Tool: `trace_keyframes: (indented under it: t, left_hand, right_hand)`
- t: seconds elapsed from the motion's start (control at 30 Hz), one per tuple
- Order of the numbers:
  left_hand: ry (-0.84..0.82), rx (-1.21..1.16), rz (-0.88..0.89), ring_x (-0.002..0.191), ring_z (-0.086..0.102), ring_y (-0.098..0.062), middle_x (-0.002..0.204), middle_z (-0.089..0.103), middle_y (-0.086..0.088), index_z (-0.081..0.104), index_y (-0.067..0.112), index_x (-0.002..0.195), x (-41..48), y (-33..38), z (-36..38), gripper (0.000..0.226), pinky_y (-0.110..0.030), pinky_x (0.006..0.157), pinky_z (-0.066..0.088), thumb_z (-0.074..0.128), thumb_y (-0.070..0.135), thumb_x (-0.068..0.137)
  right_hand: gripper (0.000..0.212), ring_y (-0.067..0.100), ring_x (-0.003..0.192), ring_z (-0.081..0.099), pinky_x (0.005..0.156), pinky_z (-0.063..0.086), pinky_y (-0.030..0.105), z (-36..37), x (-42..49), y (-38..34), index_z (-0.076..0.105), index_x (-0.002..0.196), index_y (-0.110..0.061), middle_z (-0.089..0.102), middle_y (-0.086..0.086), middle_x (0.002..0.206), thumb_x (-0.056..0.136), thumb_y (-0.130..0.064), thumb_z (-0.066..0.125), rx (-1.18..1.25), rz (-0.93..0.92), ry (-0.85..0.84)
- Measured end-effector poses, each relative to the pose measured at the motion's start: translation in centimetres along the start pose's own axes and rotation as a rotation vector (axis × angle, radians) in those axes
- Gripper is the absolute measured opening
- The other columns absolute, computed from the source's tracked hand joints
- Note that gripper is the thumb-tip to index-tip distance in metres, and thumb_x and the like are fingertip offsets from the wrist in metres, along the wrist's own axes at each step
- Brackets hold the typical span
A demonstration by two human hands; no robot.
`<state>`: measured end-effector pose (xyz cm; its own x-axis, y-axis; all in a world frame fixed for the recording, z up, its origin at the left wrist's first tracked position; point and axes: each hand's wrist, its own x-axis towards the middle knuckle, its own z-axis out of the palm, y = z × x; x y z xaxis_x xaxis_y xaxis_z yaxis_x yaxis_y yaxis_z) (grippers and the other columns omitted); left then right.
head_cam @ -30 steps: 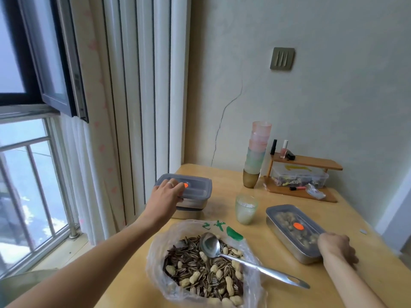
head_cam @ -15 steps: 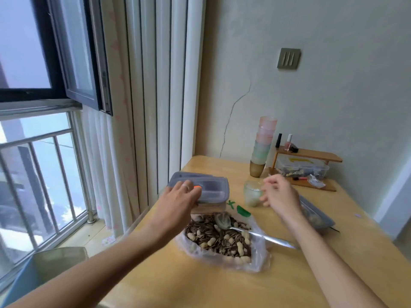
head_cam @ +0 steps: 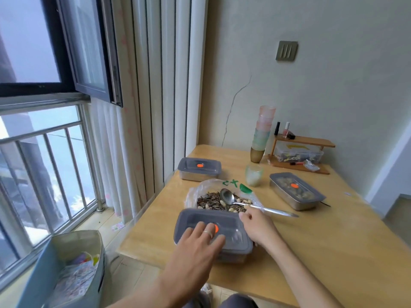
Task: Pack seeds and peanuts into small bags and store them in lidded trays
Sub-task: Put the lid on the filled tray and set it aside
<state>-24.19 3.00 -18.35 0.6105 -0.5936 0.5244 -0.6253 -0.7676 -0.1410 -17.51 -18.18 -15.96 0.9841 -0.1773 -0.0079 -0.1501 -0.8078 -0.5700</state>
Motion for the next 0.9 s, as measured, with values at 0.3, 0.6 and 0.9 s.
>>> trace_keyframes:
  t: [0.3, 0.6, 0.9]
  left_hand:
    - [-0.051, -0.004, 0.115, 0.082, 0.051, -0.018, 0.108, 0.061, 0.002, 0.050, 0.026, 0.094, -0.4, 1.1, 1.2, 0.047, -0.028, 0.062, 0.047, 0.081, 0.025, 0.057]
    - [-0.125, -0.172, 0.106, 0.090, 0.040, -0.015, 0.105, 0.052, 0.009, 0.051, 0.029, 0.097, 0.8, -0.9, 0.9, 0.033, -0.030, 0.071, 0.048, 0.066, 0.055, 0.086]
    - [-0.175, -0.421, -0.180, 0.105, 0.045, -0.010, 0.108, 0.054, 0.010, 0.055, 0.031, 0.109, 7.2, -5.4, 3.1, 0.050, -0.031, 0.093, 0.040, 0.024, 0.068, 0.097]
  right_hand:
    - [0.024, 0.032, 0.094, 0.059, 0.074, 0.042, 0.032, -0.4, -1.9, 1.0, 0.054, 0.116, -0.012, 0.064, 0.015, 0.114, 0.107, -0.023, 0.035, -0.213, 0.078, 0.011]
    - [0.037, 0.030, 0.095, 0.057, 0.072, 0.041, 0.033, 1.0, -1.3, 0.4, 0.048, 0.140, -0.010, 0.058, 0.007, 0.103, 0.109, -0.021, 0.032, -0.254, 0.030, 0.078]
    - [0.026, 0.025, 0.079, 0.057, 0.062, 0.042, 0.034, -3.1, 3.3, 1.3, 0.055, 0.083, -0.018, 0.068, 0.006, 0.094, 0.104, -0.023, 0.040, -0.196, 0.020, 0.184]
